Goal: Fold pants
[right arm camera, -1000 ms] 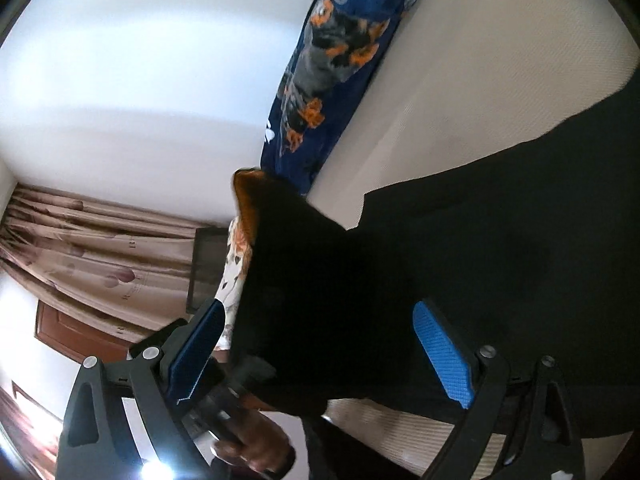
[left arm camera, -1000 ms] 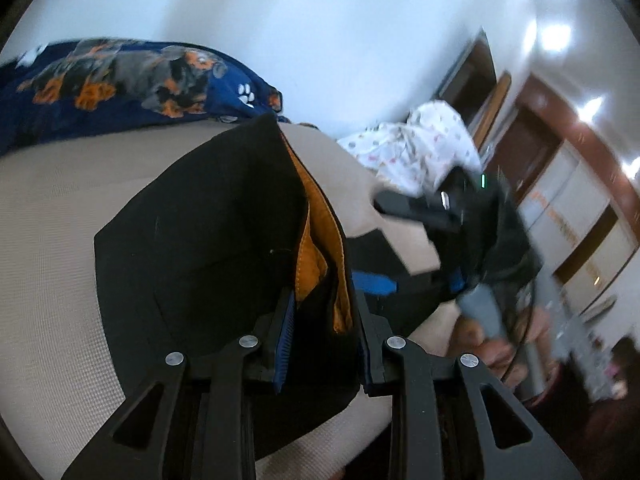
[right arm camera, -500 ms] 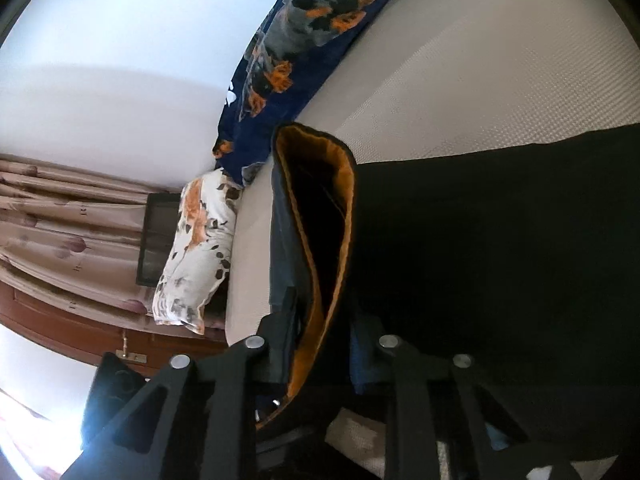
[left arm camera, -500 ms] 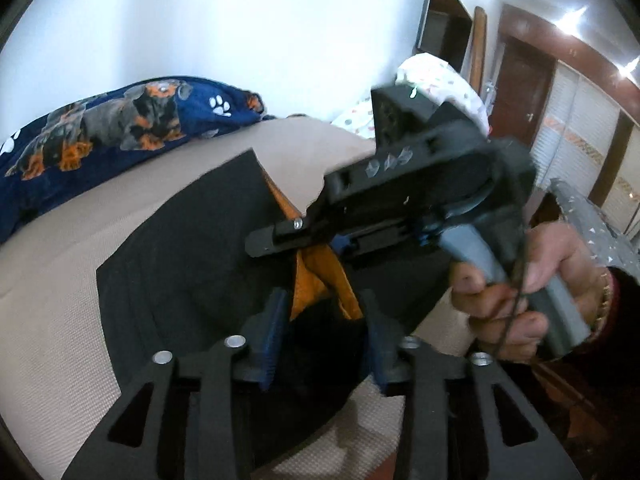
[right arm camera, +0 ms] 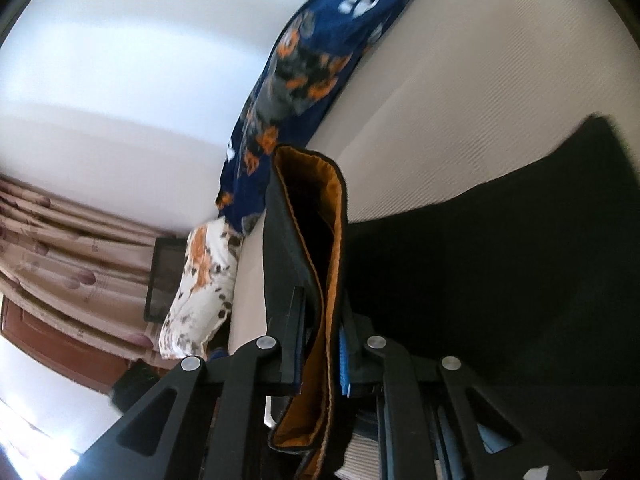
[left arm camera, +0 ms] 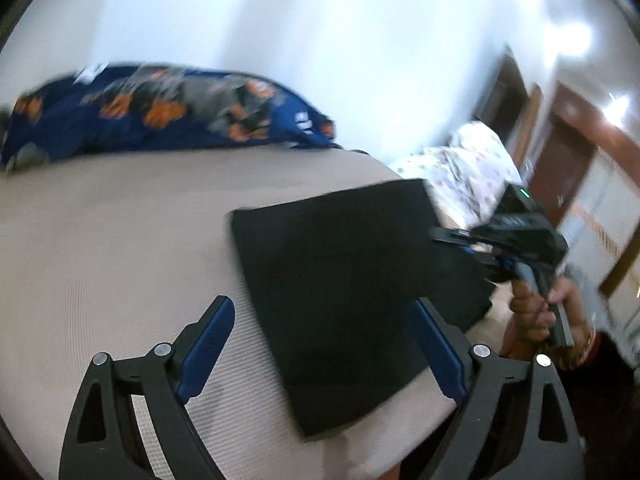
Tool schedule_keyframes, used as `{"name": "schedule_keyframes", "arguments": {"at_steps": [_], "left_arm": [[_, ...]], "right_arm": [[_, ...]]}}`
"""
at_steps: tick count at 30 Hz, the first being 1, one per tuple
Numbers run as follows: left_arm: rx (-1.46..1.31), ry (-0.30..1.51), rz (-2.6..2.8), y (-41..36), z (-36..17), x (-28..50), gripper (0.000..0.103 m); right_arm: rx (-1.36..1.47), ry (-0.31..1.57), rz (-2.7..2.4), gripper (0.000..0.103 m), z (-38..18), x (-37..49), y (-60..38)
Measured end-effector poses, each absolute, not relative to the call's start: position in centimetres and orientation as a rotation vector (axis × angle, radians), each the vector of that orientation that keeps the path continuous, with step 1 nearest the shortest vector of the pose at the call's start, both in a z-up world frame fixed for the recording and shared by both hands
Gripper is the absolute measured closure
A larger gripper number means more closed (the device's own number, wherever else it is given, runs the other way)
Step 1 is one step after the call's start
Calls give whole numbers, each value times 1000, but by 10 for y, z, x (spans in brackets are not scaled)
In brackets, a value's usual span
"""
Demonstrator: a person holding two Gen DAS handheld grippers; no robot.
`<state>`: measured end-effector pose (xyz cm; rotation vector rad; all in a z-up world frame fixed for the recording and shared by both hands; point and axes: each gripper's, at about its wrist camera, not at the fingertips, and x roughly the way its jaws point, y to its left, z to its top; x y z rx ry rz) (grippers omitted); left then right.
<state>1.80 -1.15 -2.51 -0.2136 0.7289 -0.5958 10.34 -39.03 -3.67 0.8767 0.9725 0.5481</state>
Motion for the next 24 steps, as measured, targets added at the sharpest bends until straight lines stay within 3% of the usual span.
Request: {"name": "schedule_keyframes", "arguments": {"at_steps": [12,24], "left_arm": [[-191,842,-583,-12,-78,35,14],[-183,876,-596,-21,-86,40,14]], "right_arm": [[973,915,415,90,-60,81,-475],[1013,880,394,93,-65,66,-494]]}}
